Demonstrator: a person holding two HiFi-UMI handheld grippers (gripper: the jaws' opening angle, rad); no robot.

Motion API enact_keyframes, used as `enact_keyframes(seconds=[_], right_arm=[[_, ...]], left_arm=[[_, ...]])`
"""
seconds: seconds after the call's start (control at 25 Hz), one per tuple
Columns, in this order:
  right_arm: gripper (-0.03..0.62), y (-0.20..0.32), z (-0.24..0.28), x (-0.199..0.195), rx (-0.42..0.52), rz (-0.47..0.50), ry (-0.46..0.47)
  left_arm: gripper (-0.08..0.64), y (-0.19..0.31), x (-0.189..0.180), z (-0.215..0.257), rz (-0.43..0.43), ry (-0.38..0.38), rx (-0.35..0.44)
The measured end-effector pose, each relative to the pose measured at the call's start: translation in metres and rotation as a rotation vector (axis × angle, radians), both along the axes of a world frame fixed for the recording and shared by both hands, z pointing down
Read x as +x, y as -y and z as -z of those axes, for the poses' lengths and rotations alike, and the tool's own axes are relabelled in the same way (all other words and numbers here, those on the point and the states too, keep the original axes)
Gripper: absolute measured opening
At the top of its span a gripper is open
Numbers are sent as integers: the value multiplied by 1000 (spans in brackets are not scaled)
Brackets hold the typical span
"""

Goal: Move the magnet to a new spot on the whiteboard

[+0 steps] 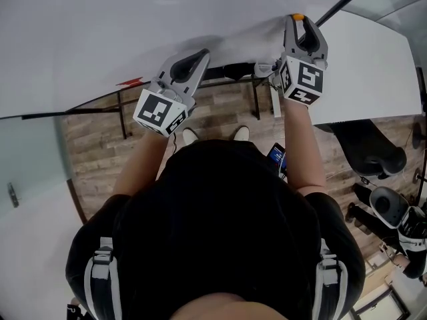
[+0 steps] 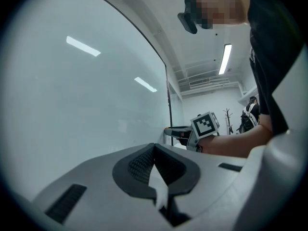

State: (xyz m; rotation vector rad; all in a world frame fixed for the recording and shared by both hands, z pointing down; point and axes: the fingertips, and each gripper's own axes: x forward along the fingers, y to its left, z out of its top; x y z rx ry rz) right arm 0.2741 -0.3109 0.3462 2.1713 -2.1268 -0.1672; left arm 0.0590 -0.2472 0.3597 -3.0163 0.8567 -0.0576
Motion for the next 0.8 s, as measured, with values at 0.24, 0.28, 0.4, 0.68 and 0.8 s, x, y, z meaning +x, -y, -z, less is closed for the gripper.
enact_keyframes(seconds=[0.24, 0.28, 0.4, 0.68, 0.8], right_arm=[[118, -2, 0, -3, -2, 20, 3], [118, -4, 2, -7, 1, 26, 2], [118, -9, 5, -21, 1, 72, 20], [120, -30, 8, -62, -19, 210, 27], [120, -42, 12, -81, -23, 272, 26]], left_arm=[[5, -1, -6, 2, 13, -3, 5], [5, -1, -8, 3, 15, -4, 7], [5, -1, -16, 8, 25, -6, 18], [5, 2, -36, 17, 55, -1, 51], [5, 2, -46, 20, 71, -3, 59]])
